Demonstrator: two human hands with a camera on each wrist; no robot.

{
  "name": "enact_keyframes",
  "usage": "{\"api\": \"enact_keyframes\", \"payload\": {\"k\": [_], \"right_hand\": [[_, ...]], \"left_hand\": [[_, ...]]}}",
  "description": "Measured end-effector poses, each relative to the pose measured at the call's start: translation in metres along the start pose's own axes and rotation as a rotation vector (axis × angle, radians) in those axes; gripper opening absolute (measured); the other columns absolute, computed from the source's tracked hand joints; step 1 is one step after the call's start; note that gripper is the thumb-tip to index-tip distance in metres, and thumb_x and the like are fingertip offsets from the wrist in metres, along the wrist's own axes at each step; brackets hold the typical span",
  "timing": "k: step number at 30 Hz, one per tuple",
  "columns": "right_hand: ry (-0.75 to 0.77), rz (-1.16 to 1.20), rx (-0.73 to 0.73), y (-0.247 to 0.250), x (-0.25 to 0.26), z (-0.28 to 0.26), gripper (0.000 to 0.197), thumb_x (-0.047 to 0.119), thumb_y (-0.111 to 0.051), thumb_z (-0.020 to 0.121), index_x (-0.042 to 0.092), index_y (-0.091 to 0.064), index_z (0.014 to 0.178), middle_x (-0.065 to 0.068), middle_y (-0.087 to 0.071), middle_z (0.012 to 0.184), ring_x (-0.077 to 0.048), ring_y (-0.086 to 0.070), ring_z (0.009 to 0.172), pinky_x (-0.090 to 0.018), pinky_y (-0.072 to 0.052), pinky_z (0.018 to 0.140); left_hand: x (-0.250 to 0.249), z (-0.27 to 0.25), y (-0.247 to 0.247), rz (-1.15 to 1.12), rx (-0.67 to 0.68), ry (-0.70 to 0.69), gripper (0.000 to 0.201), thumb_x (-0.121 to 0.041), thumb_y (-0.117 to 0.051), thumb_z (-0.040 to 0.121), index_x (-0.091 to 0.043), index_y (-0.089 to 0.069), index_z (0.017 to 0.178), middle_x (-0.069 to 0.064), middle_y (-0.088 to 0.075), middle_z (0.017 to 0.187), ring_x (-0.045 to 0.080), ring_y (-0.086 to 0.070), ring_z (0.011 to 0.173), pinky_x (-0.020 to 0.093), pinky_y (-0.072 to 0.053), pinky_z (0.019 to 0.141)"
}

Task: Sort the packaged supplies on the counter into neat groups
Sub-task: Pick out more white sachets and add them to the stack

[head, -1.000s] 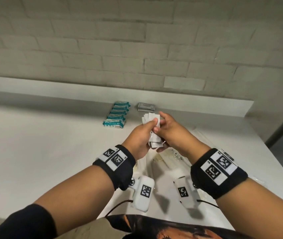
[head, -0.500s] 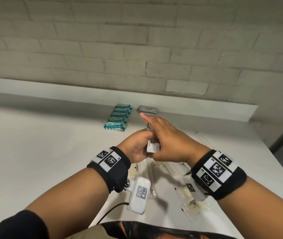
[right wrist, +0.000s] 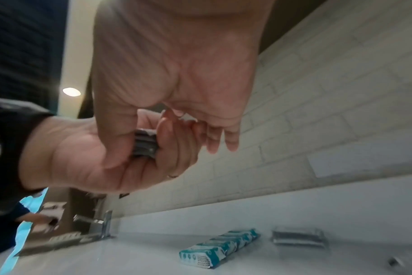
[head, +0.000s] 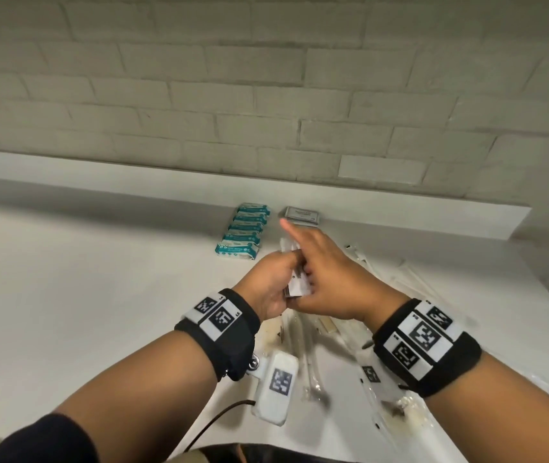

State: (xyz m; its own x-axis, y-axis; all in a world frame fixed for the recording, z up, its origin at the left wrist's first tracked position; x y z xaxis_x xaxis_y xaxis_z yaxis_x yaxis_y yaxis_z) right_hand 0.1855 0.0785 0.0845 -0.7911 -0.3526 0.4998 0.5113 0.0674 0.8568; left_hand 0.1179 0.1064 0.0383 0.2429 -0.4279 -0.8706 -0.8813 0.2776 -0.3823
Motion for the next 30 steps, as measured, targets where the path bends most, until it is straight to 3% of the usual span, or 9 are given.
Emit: {"api": "enact_keyframes", "payload": {"k": [2, 5, 7, 13, 16, 20, 22, 24, 30], "right_hand": [[-0.195, 0.296, 0.039, 0.000, -0.019, 0.006, 0.119, 0.036, -0.085, 0.065, 0.044, -0.001, 0.149, 0.007, -0.033, 0.140, -0.009, -0.042, 0.125, -0.026, -0.042, 0.099], [-0.406, 0.657, 0.120, -0.009, -0.042, 0.009, 0.055, 0.040, -0.063, 0.088, 0.019, -0.044, 0.135, -0.001, -0.061, 0.118, -0.019, -0.062, 0.106, -0.040, -0.048, 0.099], [-0.456, 0.918, 0.129, -0.019, -0.050, 0.019, 0.029, 0.033, -0.050, 0.096, 0.012, -0.057, 0.115, -0.011, -0.064, 0.108, -0.023, -0.066, 0.089, -0.039, -0.053, 0.085], [-0.529, 1.216, -0.073, -0.033, -0.080, 0.059, 0.017, 0.004, -0.061, 0.089, 0.001, -0.061, 0.106, -0.012, -0.066, 0.087, -0.024, -0.065, 0.067, -0.025, -0.057, 0.055], [-0.635, 1.115, -0.098, -0.036, -0.112, 0.075, 0.010, -0.002, -0.064, 0.086, 0.000, -0.060, 0.095, -0.014, -0.066, 0.074, -0.019, -0.065, 0.053, -0.023, -0.055, 0.047], [-0.776, 0.769, -0.001, -0.039, -0.165, 0.092, 0.004, -0.002, -0.065, 0.085, -0.001, -0.061, 0.085, -0.014, -0.063, 0.059, -0.016, -0.059, 0.038, -0.023, -0.050, 0.039], [-0.800, 0.618, 0.109, -0.046, -0.184, 0.104, 0.006, 0.000, -0.066, 0.084, 0.001, -0.062, 0.080, -0.015, -0.061, 0.058, -0.015, -0.055, 0.036, -0.022, -0.046, 0.038], [-0.784, 0.517, 0.156, -0.049, -0.194, 0.119, 0.003, 0.001, -0.067, 0.083, 0.000, -0.064, 0.084, -0.018, -0.061, 0.066, -0.016, -0.056, 0.041, -0.022, -0.045, 0.040], [-0.650, 0.129, 0.275, -0.042, -0.201, 0.152, 0.024, 0.024, -0.060, 0.086, 0.002, -0.069, 0.092, -0.014, -0.067, 0.078, -0.029, -0.067, 0.068, -0.032, -0.056, 0.067]], "left_hand": [[-0.011, 0.010, 0.010, -0.158, -0.045, -0.048, 0.023, -0.016, -0.047, 0.099, -0.009, -0.060, 0.082, 0.004, -0.050, 0.060, 0.018, -0.056, 0.057, 0.028, -0.055, 0.053], [-0.026, 0.027, 0.022, -0.229, -0.077, -0.154, 0.019, -0.021, -0.047, 0.099, -0.011, -0.058, 0.087, 0.000, -0.055, 0.059, 0.019, -0.060, 0.072, 0.031, -0.055, 0.067], [-0.030, 0.042, 0.027, -0.215, -0.088, -0.196, 0.020, -0.024, -0.047, 0.099, -0.013, -0.058, 0.087, -0.001, -0.059, 0.061, 0.018, -0.059, 0.077, 0.030, -0.051, 0.067], [-0.017, 0.085, 0.027, -0.203, 0.009, -0.169, 0.024, -0.032, -0.046, 0.098, -0.015, -0.058, 0.087, 0.002, -0.066, 0.079, 0.020, -0.064, 0.076, 0.032, -0.054, 0.067], [-0.012, 0.119, 0.045, 0.040, -0.049, -0.141, 0.029, -0.026, -0.059, 0.092, -0.005, -0.057, 0.111, 0.010, -0.064, 0.100, 0.023, -0.063, 0.091, 0.036, -0.052, 0.081], [-0.035, 0.151, 0.060, 0.908, -0.079, -0.169, 0.071, -0.025, -0.073, 0.082, -0.014, -0.039, 0.143, 0.004, -0.047, 0.140, 0.022, -0.051, 0.123, 0.035, -0.042, 0.105], [-0.039, 0.165, 0.047, 1.392, 0.057, -0.206, 0.069, -0.027, -0.073, 0.082, -0.018, -0.041, 0.143, 0.003, -0.044, 0.144, 0.021, -0.047, 0.127, 0.026, -0.038, 0.104], [-0.031, 0.179, 0.039, 1.737, 0.212, -0.216, 0.067, -0.032, -0.070, 0.082, -0.020, -0.042, 0.142, 0.004, -0.045, 0.143, 0.024, -0.047, 0.127, 0.030, -0.039, 0.103], [-0.021, 0.214, 0.037, 1.957, 0.345, -0.275, 0.031, -0.042, -0.061, 0.085, -0.017, -0.062, 0.105, 0.007, -0.062, 0.104, 0.028, -0.062, 0.091, 0.032, -0.050, 0.078]]}}
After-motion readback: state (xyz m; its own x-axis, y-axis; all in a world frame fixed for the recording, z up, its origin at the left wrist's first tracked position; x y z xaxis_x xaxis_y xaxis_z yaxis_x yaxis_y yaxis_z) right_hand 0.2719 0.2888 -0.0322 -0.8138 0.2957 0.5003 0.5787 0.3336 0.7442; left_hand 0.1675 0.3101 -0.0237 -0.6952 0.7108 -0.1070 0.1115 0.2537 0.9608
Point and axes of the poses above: each hand's wrist, its own z-axis towards the middle knuckle, its own y-axis out of the back of the hand, x = y × z, the point moved 7 cm from there along z, towards the middle knuckle
